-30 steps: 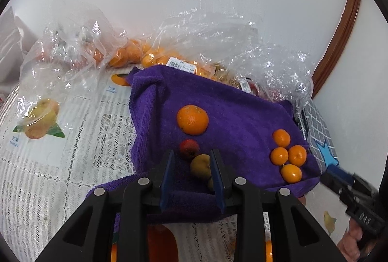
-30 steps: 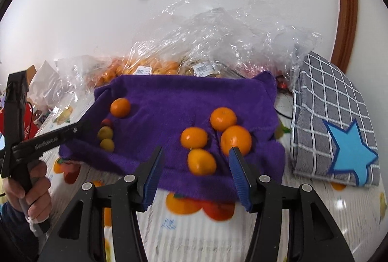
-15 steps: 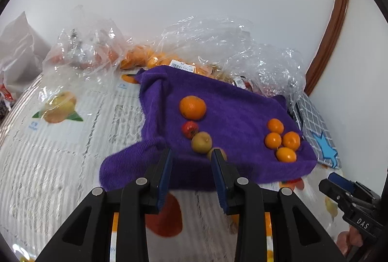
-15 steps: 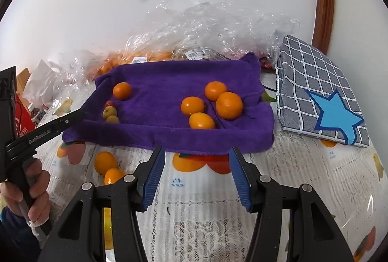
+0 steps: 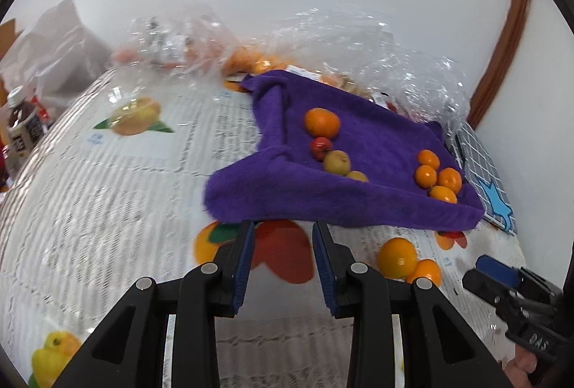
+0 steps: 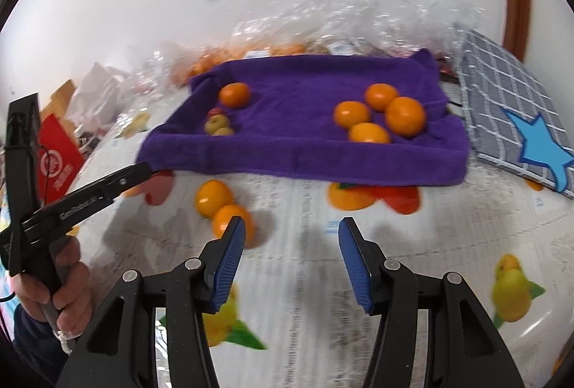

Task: Organize fruits
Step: 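Grasp a loose orange beside the towel with the right tool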

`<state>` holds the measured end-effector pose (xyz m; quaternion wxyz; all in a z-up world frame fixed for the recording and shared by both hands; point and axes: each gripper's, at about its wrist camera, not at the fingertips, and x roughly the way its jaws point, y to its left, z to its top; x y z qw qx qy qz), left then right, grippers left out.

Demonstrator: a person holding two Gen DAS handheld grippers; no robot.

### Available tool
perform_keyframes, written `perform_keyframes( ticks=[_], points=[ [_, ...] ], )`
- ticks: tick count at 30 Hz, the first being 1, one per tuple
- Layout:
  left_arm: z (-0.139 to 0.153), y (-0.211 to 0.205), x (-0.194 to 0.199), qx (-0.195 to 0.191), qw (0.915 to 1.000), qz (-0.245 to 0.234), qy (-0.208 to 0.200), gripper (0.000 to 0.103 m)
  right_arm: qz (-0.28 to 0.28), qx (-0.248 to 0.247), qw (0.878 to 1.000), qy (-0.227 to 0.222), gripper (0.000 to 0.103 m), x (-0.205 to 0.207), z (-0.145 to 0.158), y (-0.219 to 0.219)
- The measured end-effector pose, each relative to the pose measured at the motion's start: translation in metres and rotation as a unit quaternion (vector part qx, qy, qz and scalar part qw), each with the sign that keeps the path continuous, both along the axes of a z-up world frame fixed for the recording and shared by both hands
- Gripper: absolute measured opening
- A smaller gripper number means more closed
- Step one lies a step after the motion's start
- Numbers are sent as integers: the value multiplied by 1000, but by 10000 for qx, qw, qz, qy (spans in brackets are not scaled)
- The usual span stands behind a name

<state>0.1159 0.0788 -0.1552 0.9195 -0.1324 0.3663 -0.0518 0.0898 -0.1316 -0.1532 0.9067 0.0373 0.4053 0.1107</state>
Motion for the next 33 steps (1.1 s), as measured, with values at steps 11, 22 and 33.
perform_keyframes(
  ticks=[11, 22, 33],
  points=[
    [3, 28, -3, -338, 9985, 429, -24, 32, 526, -3, 9986, 19, 52, 2, -7, 32],
    [2, 28, -1, -394, 9984, 394, 13, 32, 604, -249, 9977, 194, 31, 18, -23, 50],
    [2, 10, -2, -315, 9995, -96, -11, 32, -65, -417, 9991, -46, 31, 12, -10, -9]
  ],
)
